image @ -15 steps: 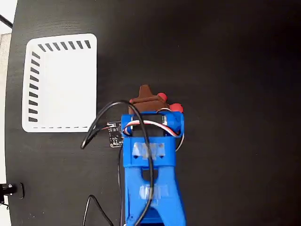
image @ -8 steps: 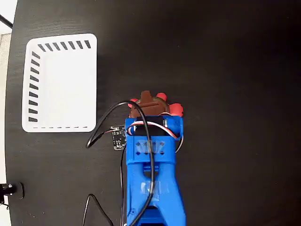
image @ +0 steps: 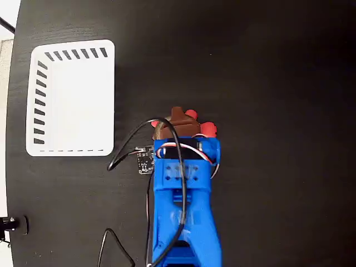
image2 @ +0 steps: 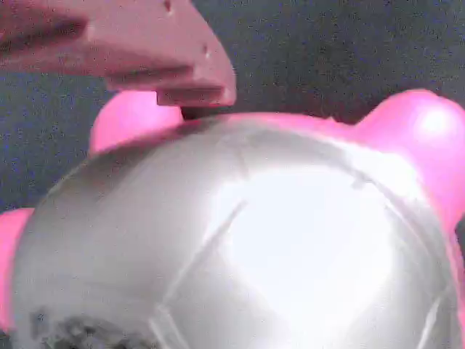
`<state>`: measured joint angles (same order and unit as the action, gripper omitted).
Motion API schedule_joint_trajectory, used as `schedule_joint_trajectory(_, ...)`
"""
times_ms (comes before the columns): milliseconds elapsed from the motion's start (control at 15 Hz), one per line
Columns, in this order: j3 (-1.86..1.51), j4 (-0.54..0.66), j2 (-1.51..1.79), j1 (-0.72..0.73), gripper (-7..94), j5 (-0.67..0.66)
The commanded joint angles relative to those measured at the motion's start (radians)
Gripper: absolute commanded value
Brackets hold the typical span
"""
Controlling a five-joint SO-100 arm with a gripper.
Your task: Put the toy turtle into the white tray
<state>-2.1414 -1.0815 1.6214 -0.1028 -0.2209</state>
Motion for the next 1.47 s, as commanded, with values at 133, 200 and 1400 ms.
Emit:
schedule_joint_trajectory(133,0.008,0.017,0.023,-0.005,15,0.002)
schedule_joint_trajectory(200,0.008,0.02,0.023,-0.005,3,0.005)
schedule_joint_trajectory(1400,0.876,-0.469,0.0,0.348,0,0.344)
